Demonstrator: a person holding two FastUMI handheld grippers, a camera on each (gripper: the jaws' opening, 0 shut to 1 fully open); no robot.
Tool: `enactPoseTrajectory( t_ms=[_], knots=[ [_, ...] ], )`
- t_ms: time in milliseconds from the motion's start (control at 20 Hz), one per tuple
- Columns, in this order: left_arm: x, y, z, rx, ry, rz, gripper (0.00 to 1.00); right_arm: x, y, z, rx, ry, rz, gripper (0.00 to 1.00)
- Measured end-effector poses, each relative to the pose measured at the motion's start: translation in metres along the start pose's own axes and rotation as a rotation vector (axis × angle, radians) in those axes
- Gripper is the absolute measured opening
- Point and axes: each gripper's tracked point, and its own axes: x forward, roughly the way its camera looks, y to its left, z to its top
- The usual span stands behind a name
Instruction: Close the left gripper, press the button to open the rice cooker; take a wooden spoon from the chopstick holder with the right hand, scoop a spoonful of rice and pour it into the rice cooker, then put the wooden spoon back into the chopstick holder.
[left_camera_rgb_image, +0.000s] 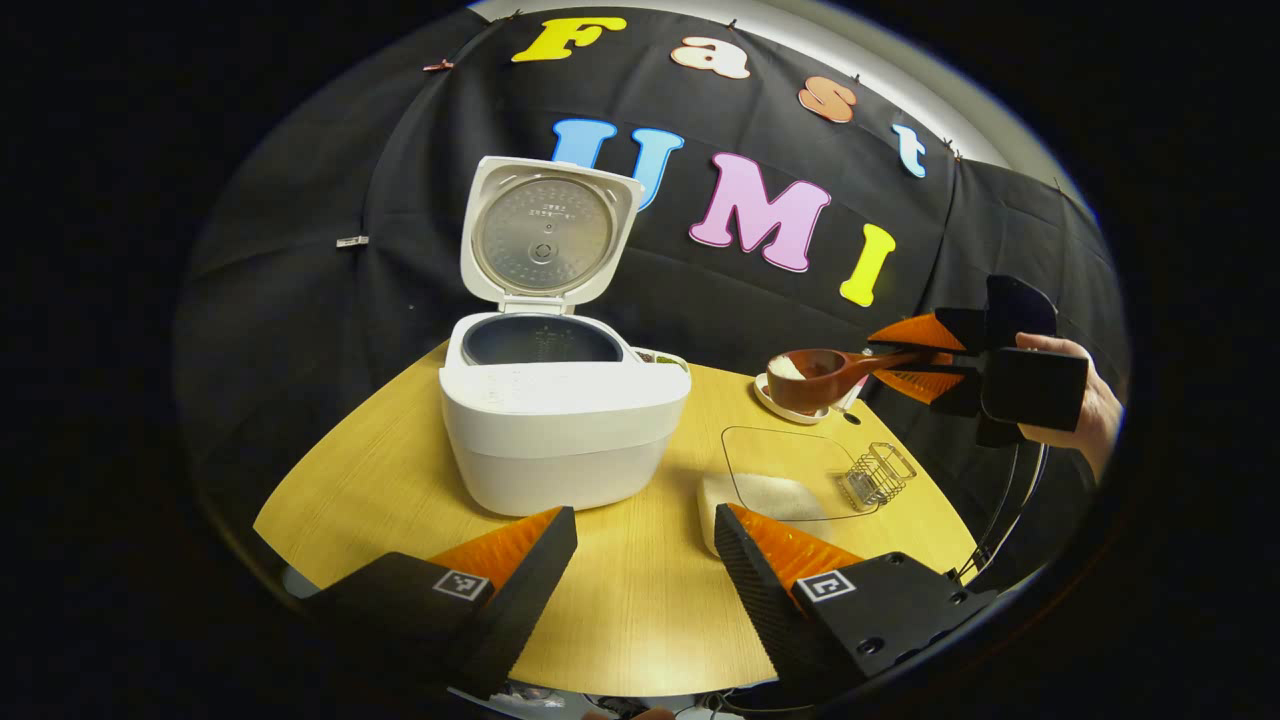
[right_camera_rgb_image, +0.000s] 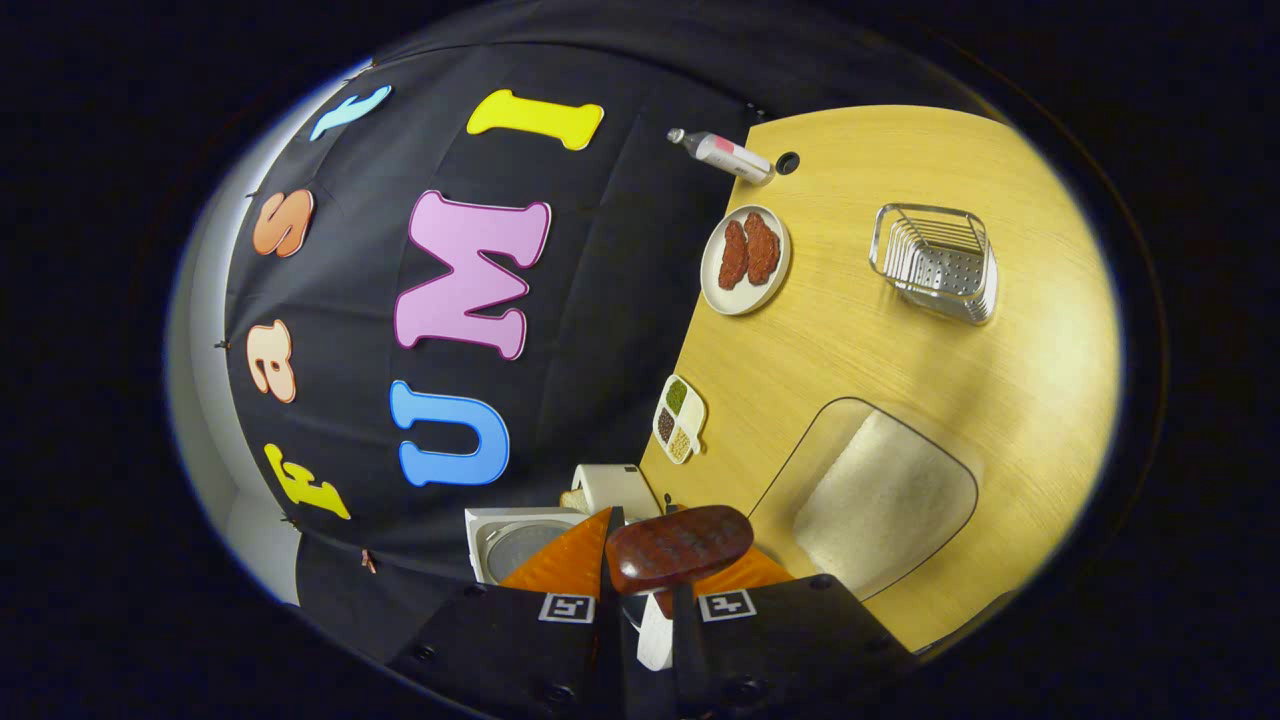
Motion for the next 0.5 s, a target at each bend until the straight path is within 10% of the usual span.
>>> enactPoseTrajectory(
  t_ms=[500],
  knots=[
    [-0.004,0.040,0.006,-0.048,-0.014,0.079,0.96,0.050,0.067,-0.058,0.010,0.087,0.076,0.23]
  ],
)
